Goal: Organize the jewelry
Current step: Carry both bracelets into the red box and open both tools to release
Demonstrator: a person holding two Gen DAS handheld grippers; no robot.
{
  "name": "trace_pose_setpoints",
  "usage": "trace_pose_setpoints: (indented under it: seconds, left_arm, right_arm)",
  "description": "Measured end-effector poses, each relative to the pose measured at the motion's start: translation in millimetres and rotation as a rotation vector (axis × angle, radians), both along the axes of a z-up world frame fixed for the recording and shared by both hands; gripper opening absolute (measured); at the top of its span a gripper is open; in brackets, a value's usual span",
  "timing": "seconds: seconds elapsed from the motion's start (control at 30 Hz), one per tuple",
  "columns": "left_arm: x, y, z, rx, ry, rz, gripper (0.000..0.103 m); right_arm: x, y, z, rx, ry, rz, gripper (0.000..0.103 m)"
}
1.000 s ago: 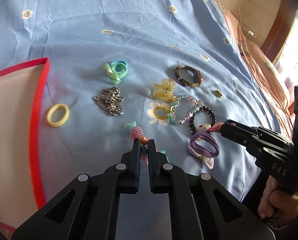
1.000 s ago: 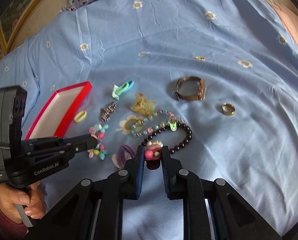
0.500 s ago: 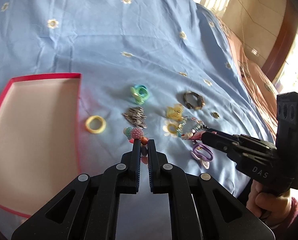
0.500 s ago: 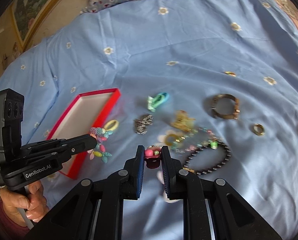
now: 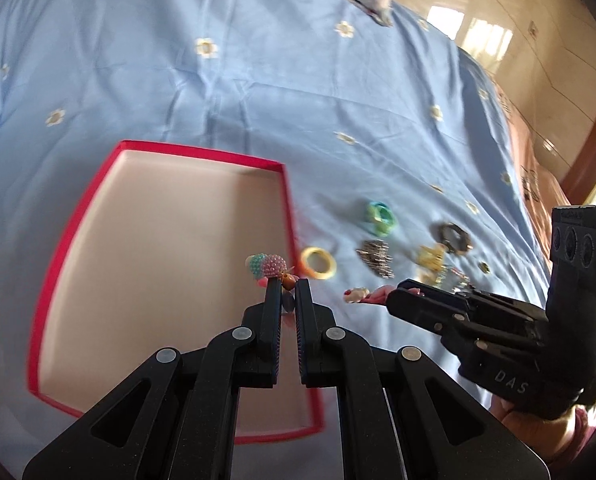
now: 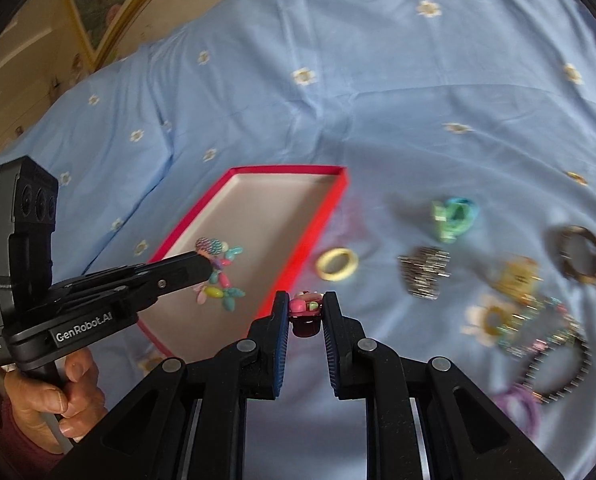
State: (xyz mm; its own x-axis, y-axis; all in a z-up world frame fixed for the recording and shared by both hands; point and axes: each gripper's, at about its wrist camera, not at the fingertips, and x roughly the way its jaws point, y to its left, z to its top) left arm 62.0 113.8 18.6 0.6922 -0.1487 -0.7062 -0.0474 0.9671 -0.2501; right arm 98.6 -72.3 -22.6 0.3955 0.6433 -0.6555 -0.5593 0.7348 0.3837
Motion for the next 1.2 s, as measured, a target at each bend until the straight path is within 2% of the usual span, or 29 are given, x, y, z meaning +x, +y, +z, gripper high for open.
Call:
trace_pose_setpoints:
  seconds: [0.27,0.5,0.8,0.93,1.2]
  left_arm:
    - [8.9,42.5,-7.3,0.026,0.014,0.065,0.005]
    - [32.9,75.2,-23.9,0.038,0.055,0.107,0.005]
    - [46.7,92.7,-48.0,0.043,0.107,0.134,0.005]
    - [45.7,95.1,-58.6,0.034,0.138,0.138,0.006]
    - [45.4,97.6,-61.5,0.03,0.15,0.15,0.009]
  right_arm:
    - [15.8,52.7,0.4,0.029,-0.02,0.053,0.016]
    - [44.4,91.7,-20.7,0.032,0.012,0.068,0.016]
    - [49.4,112.7,-41.0,-0.006,0.014,0.1,0.017]
    - [48.6,117.1,-52.9,-0.035,0.048,0.115,0.017]
    - [46.2,123.0,-54.1,-0.067,0.047,0.136,0.018]
